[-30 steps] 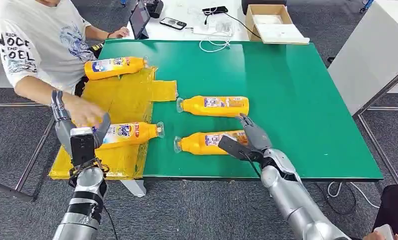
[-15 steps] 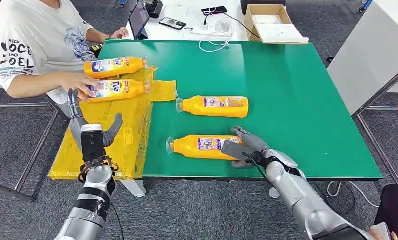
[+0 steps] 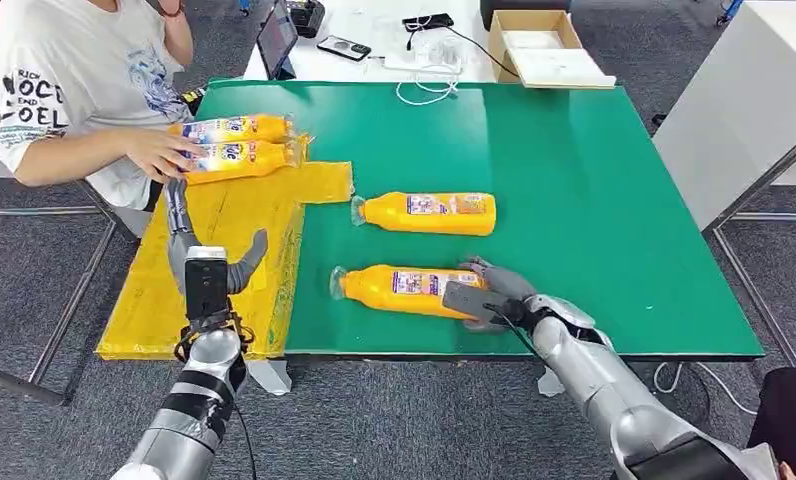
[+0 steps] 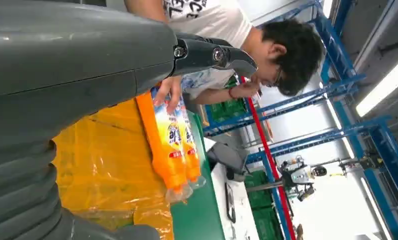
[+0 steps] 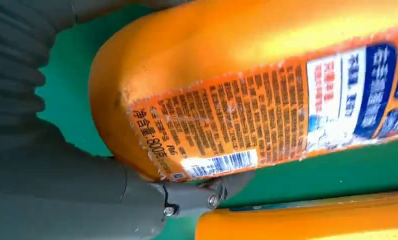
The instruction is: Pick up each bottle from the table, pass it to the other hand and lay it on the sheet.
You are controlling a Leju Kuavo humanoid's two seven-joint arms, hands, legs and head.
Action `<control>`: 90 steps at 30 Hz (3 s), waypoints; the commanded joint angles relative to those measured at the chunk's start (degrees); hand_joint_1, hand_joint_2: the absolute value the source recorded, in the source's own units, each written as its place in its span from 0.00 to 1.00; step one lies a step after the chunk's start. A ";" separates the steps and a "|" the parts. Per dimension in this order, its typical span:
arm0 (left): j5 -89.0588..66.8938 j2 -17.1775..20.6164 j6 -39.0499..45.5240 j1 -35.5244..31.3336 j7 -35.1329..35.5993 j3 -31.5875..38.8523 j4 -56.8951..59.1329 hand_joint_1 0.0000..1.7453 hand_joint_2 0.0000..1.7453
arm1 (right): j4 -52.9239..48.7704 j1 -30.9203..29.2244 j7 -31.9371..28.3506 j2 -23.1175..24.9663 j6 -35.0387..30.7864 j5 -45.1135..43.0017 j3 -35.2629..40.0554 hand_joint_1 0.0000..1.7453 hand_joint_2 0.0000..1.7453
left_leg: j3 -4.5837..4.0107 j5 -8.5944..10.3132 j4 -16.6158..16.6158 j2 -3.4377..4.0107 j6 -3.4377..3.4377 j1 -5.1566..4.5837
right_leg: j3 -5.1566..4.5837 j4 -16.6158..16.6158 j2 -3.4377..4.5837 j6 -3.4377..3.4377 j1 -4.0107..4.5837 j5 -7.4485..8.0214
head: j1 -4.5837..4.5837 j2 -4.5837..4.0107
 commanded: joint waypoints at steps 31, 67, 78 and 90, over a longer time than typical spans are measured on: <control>7.20 -1.90 -9.87 -1.50 0.24 5.19 8.35 0.00 1.00 | -42.52 22.18 -13.92 12.57 -36.45 -12.06 -22.91 1.00 1.00 | 0.01 -0.20 0.05 -0.05 0.03 -0.02 | 0.12 0.10 -0.06 -0.15 0.03 -0.23 | 0.02 0.00; 29.90 -3.70 -53.73 5.06 14.55 -5.31 -2.77 0.00 1.00 | -29.85 25.76 -23.25 15.77 -33.13 -8.23 -15.98 1.00 1.00 | -0.09 -0.18 -0.03 0.03 0.02 0.03 | 0.02 -0.07 0.03 -0.12 0.06 -0.14 | 0.02 0.00; 31.86 -3.64 -55.32 4.48 14.95 -6.39 -1.00 0.00 1.00 | -22.58 24.85 -23.72 17.25 -33.83 -6.06 -13.18 1.00 1.00 | 0.23 -0.28 -0.07 0.09 0.06 0.05 | 0.32 -0.12 0.03 -0.20 0.09 -0.23 | 0.02 0.00; 34.85 -3.44 -57.87 4.87 16.40 -8.88 -2.80 0.00 1.00 | -17.68 21.97 -24.66 18.70 -34.45 -9.25 -11.71 1.00 1.00 | -0.20 -0.13 -0.03 -0.01 -0.01 0.06 | -0.10 -0.04 -0.01 -0.11 0.07 -0.12 | 0.00 0.00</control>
